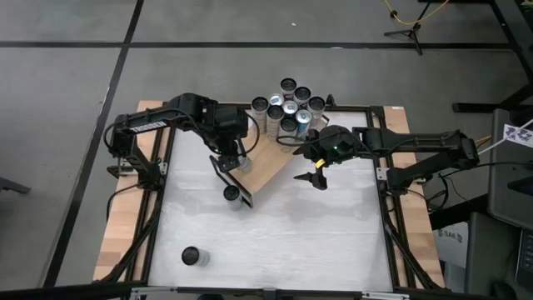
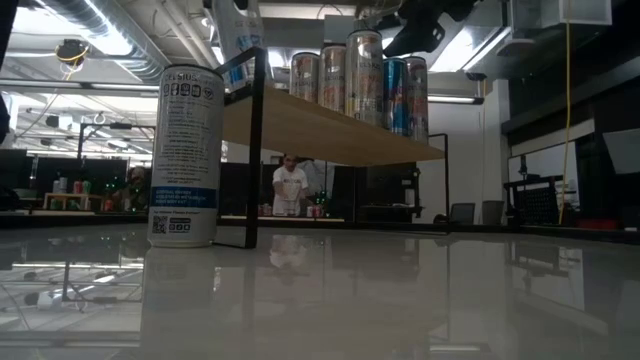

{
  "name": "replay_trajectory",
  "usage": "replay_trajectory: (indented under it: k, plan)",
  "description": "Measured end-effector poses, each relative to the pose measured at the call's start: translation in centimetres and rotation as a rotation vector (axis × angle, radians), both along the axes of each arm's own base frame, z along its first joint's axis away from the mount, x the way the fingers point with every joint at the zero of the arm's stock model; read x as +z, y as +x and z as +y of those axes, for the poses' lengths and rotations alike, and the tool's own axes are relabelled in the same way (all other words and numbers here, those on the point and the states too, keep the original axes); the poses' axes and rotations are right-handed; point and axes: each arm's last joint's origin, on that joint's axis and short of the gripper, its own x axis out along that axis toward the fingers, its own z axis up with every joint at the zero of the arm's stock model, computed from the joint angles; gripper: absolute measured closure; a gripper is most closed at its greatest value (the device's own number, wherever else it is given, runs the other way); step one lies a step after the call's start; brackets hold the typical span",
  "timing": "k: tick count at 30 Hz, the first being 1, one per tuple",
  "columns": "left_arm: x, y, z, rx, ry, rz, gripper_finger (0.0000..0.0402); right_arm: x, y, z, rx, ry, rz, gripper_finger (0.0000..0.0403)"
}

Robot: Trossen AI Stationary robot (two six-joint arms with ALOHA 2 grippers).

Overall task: Place canned beverage on shelf
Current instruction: Put the white-blue soda can on the shelf

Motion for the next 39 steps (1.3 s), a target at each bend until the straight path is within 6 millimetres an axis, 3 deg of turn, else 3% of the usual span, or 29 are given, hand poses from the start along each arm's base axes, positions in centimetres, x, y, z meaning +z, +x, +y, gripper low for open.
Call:
replay_trajectory:
  k: [12,39]
  plan:
    - [0.09,0.19,0.01,0.001,0.003,-0.023,0.0116,0.01,0.00,-0.01,0.000,0.000,0.000,0.0015]
    - [0.19,0.41,0.11,0.011,0.036,-0.046,0.0113,0.00,0.00,-0.01,-0.001,0.000,0.000,0.0015]
